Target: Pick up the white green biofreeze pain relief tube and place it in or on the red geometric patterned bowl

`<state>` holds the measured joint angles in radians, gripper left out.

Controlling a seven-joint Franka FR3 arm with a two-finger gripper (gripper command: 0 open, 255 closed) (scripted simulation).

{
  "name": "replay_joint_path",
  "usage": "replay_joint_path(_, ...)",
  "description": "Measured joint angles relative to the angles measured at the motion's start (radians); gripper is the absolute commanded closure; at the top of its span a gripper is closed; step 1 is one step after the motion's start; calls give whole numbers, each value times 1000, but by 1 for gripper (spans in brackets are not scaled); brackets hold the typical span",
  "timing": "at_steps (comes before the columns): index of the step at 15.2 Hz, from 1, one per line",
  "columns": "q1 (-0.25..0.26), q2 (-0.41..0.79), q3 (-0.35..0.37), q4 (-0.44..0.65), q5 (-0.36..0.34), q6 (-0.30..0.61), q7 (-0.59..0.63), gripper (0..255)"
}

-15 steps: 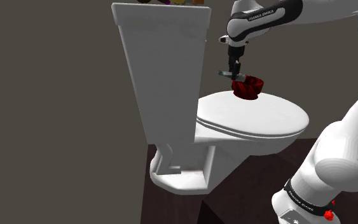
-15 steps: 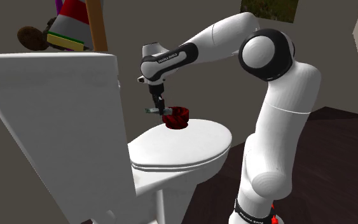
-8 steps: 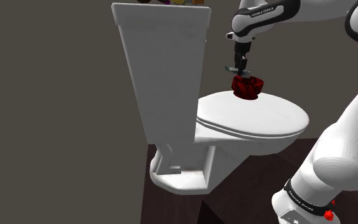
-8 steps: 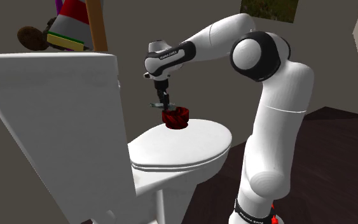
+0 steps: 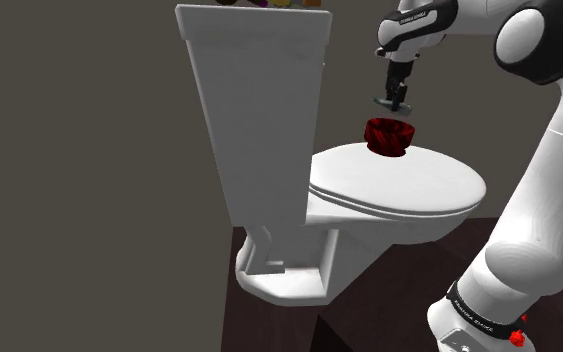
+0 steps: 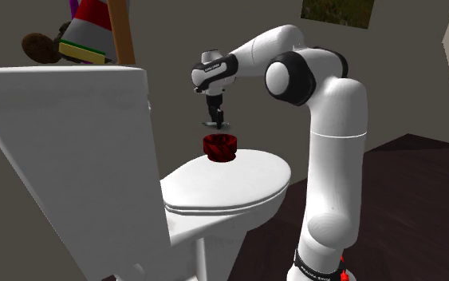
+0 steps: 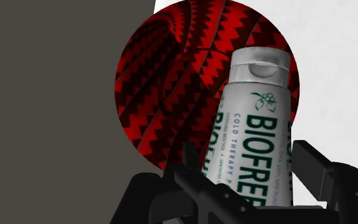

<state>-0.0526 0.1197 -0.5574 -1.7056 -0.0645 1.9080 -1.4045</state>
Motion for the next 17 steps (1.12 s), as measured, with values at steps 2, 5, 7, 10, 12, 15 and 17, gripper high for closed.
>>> replay_joint_path(2, -29, 40, -14, 48, 29, -10, -48, 255)
replay_joint_path(5, -62, 85, -25, 78, 61, 3, -97, 255)
replay_joint_path(7, -65, 91, -26, 59, 64, 27, -101, 255)
replay_joint_path(10, -67, 101, -24, 31, 70, 62, -101, 255)
replay_joint_path(12, -65, 101, -23, 2, 69, 91, -99, 255)
replay_joint_path(15, -65, 105, -22, -31, 72, 129, -99, 255)
replay_joint_path(17, -67, 115, -21, -49, 77, 155, -100, 255)
